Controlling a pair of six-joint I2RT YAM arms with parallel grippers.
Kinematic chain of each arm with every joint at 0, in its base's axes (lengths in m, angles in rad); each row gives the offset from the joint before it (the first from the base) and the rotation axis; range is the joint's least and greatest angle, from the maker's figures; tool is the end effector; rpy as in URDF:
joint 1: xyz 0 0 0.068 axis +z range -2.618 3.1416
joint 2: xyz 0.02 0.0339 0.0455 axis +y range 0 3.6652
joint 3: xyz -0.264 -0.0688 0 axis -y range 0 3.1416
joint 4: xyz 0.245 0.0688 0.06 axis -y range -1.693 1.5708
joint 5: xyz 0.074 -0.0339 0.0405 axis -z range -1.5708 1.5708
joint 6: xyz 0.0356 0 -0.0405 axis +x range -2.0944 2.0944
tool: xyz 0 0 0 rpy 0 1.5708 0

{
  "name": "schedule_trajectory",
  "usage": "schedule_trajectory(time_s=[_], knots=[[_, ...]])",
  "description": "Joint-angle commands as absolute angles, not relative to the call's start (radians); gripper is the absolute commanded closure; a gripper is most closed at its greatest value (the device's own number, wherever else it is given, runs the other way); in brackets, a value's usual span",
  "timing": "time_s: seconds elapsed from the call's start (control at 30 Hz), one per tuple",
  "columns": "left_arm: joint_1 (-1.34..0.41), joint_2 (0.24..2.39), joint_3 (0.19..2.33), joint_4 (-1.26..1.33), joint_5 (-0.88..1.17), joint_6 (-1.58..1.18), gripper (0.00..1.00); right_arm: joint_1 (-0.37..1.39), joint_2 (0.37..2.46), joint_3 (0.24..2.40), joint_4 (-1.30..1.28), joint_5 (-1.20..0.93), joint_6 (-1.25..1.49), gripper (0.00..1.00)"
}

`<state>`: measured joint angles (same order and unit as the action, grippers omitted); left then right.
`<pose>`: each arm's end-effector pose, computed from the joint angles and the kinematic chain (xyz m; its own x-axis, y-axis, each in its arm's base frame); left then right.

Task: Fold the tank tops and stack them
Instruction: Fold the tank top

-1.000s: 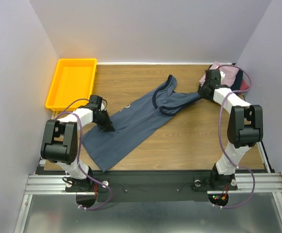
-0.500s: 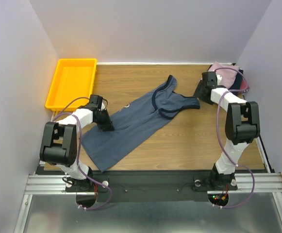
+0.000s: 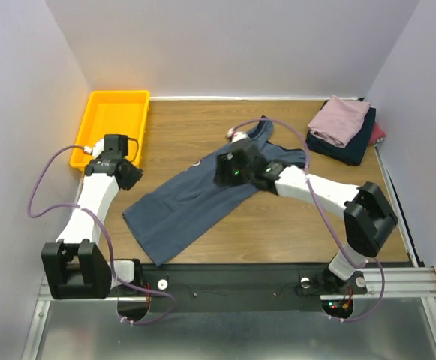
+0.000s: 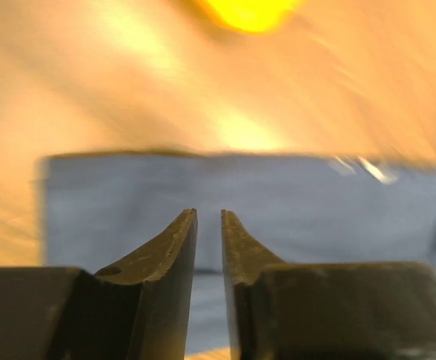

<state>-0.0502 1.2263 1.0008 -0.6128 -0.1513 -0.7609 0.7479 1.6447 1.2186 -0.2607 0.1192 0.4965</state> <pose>0.2560 -0.0075 0.2845 -0.5026 -0.6573 -0.5616 -0.5490 0.7444 -0.3800 0.2756 0.2499 0.2608 -0.6983 -0.0026 -0.7158 -0.3130 0.9004 0.3021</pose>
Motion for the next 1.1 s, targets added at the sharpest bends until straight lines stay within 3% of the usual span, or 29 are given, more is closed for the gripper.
schedule_trajectory(time_s=[0.0, 0.4, 0.63, 0.87, 1.07], knots=[[0.076, 1.298, 0.930, -0.750, -0.207, -0.805, 0.71, 0.961, 1.692, 1.222, -0.169, -0.044, 0.531, 0.40], [0.193, 1.390, 0.885, -0.660, -0.225, -0.741, 0.69, 1.236, 1.910, 1.365, -0.051, -0.126, 0.497, 0.39], [0.195, 1.367, 0.907, -0.634, -0.222, -0.700, 0.66, 1.302, 2.034, 1.459, -0.048, -0.051, 0.454, 0.27], [0.196, 1.339, 0.914, -0.604, -0.189, -0.644, 0.63, 1.379, 2.092, 1.511, -0.049, -0.006, 0.414, 0.27], [0.196, 1.309, 0.907, -0.583, -0.149, -0.624, 0.55, 1.393, 2.151, 1.549, -0.069, 0.038, 0.402, 0.26]])
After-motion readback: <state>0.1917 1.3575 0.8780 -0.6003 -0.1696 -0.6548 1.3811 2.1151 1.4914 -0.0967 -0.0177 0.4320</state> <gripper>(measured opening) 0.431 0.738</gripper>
